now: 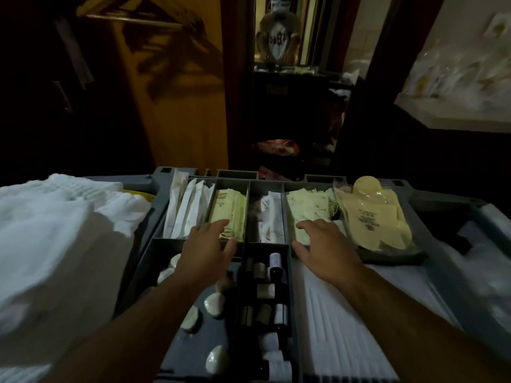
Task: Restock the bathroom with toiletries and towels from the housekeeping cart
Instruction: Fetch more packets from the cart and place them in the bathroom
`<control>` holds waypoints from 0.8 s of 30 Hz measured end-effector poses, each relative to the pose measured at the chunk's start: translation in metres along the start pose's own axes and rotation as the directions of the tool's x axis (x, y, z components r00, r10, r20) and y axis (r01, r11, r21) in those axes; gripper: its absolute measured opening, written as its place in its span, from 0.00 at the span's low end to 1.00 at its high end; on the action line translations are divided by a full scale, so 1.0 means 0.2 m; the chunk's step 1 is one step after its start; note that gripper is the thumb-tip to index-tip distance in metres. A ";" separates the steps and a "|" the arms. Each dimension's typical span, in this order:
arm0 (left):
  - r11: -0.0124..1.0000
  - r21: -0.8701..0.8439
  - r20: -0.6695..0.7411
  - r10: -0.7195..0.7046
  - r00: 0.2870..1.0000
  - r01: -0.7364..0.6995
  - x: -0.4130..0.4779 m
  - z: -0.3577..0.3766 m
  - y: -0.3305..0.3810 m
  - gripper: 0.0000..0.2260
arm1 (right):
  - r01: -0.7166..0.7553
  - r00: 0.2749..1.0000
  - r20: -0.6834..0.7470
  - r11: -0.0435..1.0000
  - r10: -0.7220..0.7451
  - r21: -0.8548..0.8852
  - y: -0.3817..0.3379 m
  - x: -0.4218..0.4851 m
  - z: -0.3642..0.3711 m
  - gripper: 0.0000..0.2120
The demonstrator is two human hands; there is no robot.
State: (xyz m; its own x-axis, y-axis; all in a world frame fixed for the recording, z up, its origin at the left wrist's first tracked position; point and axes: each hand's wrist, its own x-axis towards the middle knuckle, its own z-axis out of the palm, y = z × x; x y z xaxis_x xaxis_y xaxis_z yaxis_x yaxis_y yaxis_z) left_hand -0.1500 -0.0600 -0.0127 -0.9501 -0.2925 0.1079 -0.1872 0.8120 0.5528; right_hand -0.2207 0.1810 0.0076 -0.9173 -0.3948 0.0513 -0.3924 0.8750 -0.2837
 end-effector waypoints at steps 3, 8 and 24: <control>0.999 0.041 0.017 -0.005 1.000 0.004 0.11 0.09 -0.03 0.22 | 0.034 0.998 0.049 0.999 -0.033 -0.011 0.06 0.15 0.07 0.22; 0.993 0.100 -0.006 0.068 0.998 -0.067 0.29 0.21 -0.01 0.20 | 0.082 0.994 0.075 0.996 -0.083 0.020 0.09 0.33 0.19 0.21; 0.999 0.028 -0.167 -0.025 0.986 0.030 0.43 0.30 -0.08 0.18 | 0.425 0.895 0.331 0.800 -0.300 -0.423 -0.10 0.72 0.30 0.30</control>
State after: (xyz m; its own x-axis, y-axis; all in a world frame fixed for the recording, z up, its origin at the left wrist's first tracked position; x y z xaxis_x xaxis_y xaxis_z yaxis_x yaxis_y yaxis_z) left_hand -0.2448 -0.0674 -0.0616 -0.8902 -0.3932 0.2303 -0.2228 0.8165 0.5327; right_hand -0.3402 0.0892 -0.0370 -0.6811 -0.7083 -0.1855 -0.7319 0.6514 0.2002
